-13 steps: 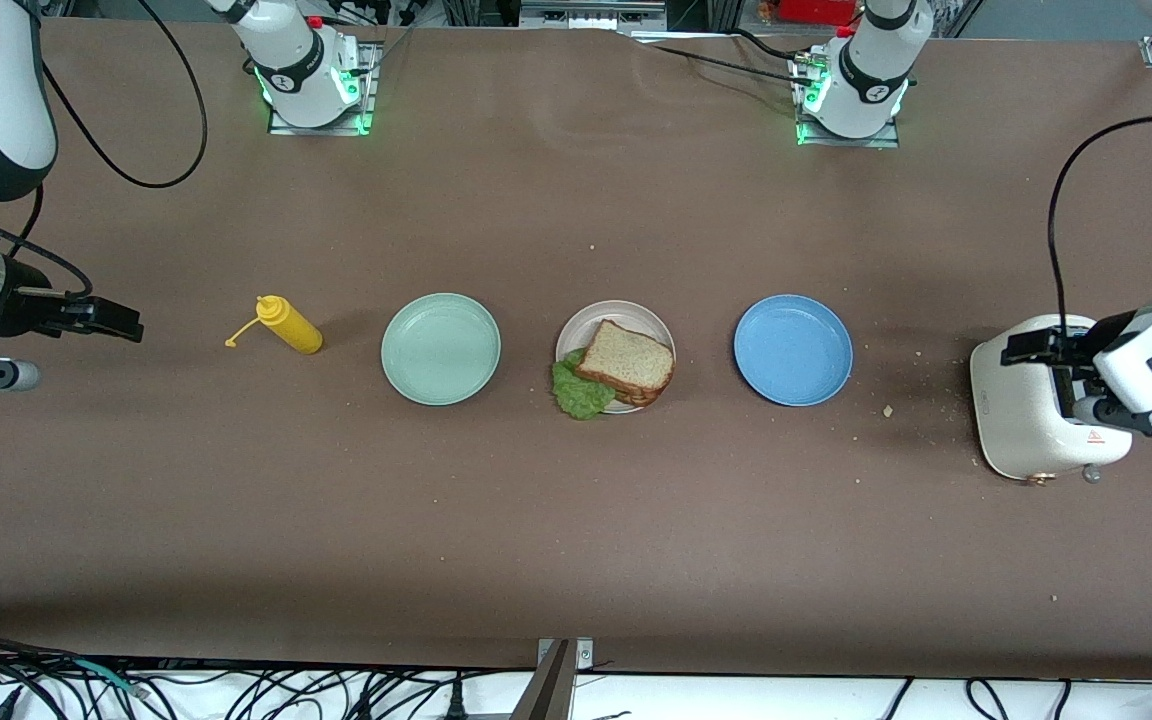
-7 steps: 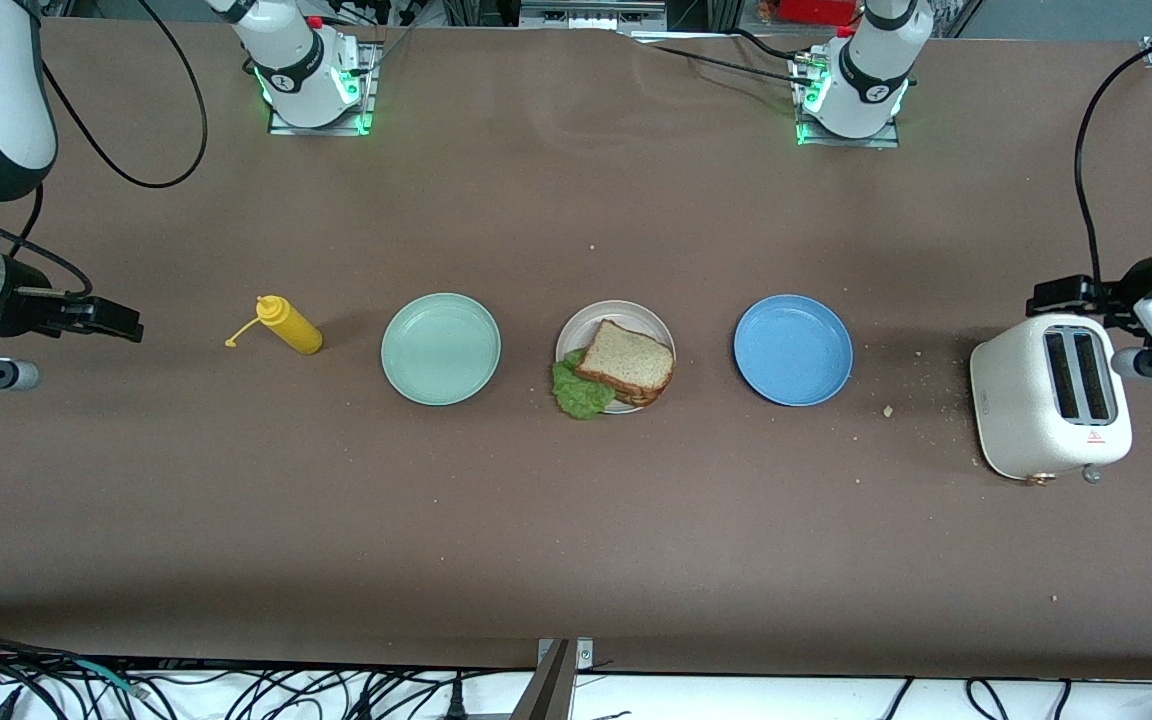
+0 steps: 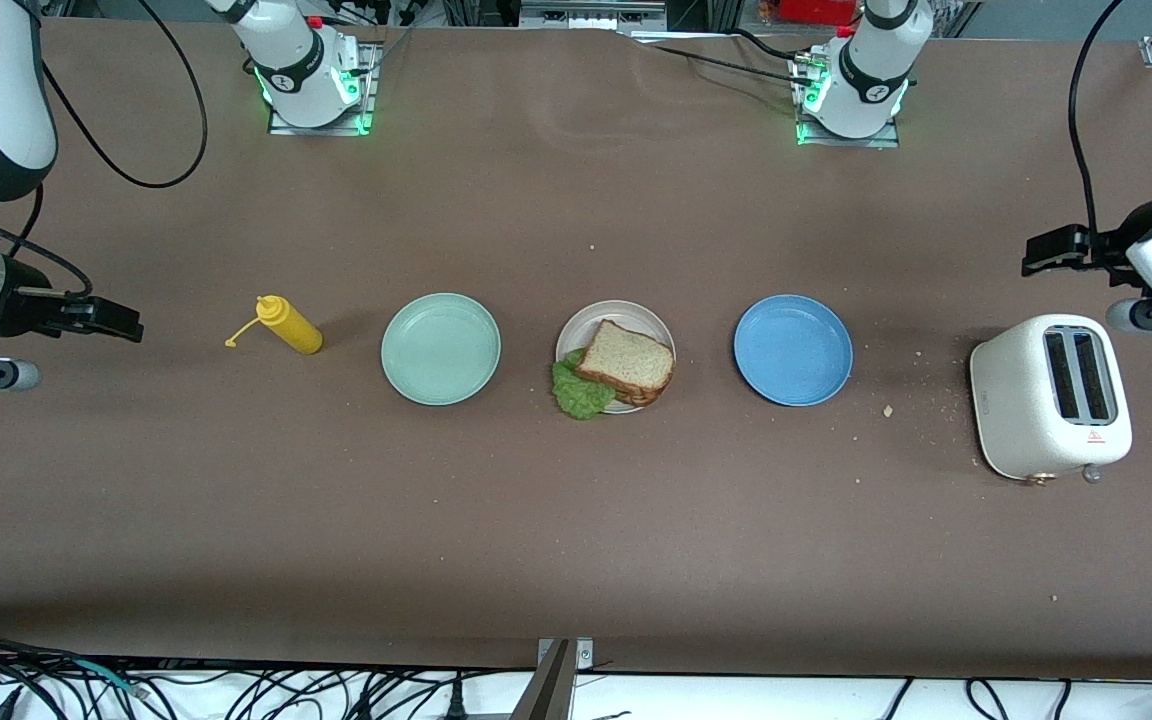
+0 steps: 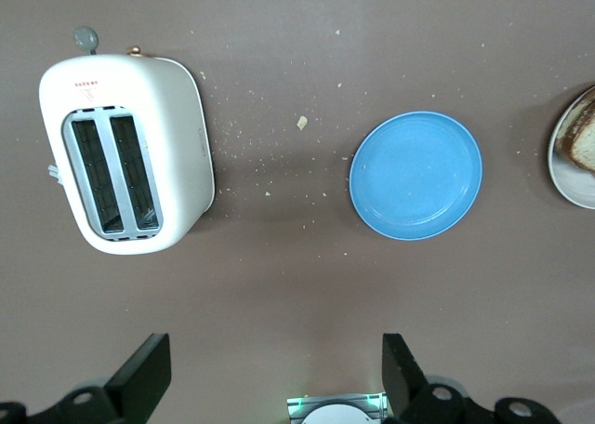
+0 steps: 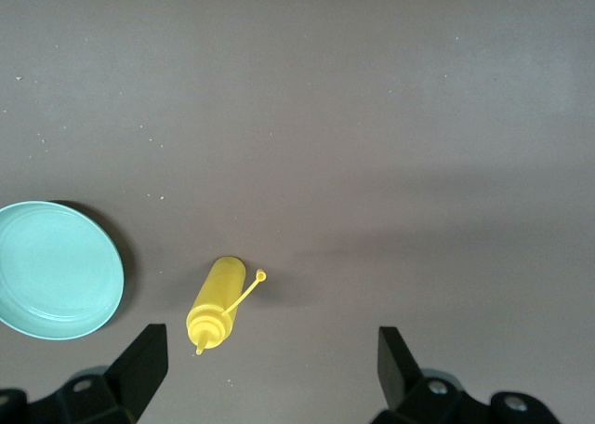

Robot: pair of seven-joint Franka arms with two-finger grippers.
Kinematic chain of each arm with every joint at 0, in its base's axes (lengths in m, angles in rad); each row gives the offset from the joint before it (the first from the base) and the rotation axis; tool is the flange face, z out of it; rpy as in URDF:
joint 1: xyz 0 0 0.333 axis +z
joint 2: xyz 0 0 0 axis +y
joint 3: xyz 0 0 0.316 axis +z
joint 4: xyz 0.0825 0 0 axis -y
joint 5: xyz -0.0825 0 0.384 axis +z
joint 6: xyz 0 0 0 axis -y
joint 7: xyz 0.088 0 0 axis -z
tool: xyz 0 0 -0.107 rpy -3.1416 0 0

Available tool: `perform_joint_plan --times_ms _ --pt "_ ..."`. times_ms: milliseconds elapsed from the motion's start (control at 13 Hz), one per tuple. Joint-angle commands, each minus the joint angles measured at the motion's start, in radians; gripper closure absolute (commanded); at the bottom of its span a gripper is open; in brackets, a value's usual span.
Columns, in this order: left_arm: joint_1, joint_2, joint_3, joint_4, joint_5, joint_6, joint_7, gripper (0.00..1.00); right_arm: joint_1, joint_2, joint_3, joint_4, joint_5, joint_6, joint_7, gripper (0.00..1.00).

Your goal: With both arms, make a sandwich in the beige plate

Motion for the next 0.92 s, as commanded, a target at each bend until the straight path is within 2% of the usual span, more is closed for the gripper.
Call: perform_joint_plan --times_ms 0,537,843 --pt "-0.005 -0.043 -0.012 -0.035 0.038 -0.008 -0.015 0.00 0.003 -0.017 0.004 -0.012 -0.018 0.005 0.002 0.00" --pt "-0.005 -0.040 -0.012 -0.039 0.038 0.019 -0.039 0.00 0.007 -0.016 0.004 -0.015 -0.018 0.026 0.004 0.00" --pt "-0.005 -0.041 -0.012 -0.039 0.036 0.022 -0.043 0.00 0.009 -0.023 0.007 -0.020 -0.003 0.020 0.093 0.00"
